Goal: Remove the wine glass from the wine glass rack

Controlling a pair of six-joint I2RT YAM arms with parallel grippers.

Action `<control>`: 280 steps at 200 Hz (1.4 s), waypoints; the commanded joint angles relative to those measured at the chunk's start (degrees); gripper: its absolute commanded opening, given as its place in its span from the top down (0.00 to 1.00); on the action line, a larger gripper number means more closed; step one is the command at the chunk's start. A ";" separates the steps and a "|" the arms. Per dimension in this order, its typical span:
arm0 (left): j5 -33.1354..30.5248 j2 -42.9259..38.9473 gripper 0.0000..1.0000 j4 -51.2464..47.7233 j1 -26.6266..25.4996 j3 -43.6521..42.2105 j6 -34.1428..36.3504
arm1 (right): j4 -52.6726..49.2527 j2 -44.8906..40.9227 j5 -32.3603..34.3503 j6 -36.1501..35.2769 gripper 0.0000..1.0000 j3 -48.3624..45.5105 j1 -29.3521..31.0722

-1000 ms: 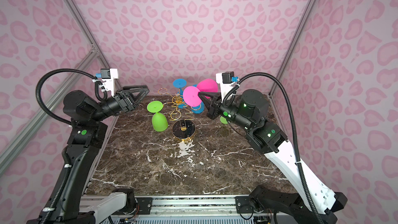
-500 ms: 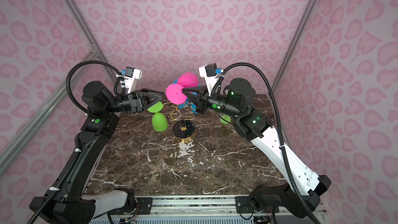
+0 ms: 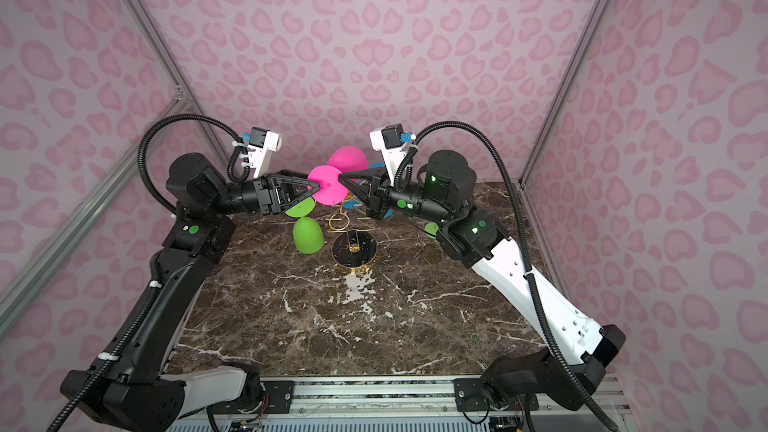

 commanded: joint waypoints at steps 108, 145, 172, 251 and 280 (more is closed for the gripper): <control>0.80 0.24 0.63 2.23 -0.63 1.72 -1.38 | 4.12 1.52 3.94 2.24 1.00 0.03 0.78; 0.61 0.22 0.75 2.22 -0.63 1.72 -1.55 | 5.00 1.88 4.07 3.03 1.00 -0.17 0.86; 0.53 0.13 0.85 2.30 -0.64 1.81 -1.82 | 5.03 2.17 4.18 3.03 1.00 -0.21 1.13; -1.65 -0.40 0.96 2.82 -0.64 3.29 -5.25 | 5.92 -5.85 11.80 -3.13 0.36 -7.98 1.10; -4.78 -0.40 0.97 2.99 -0.63 3.66 -8.22 | 7.53 -13.61 20.65 -10.83 0.20 -18.56 1.04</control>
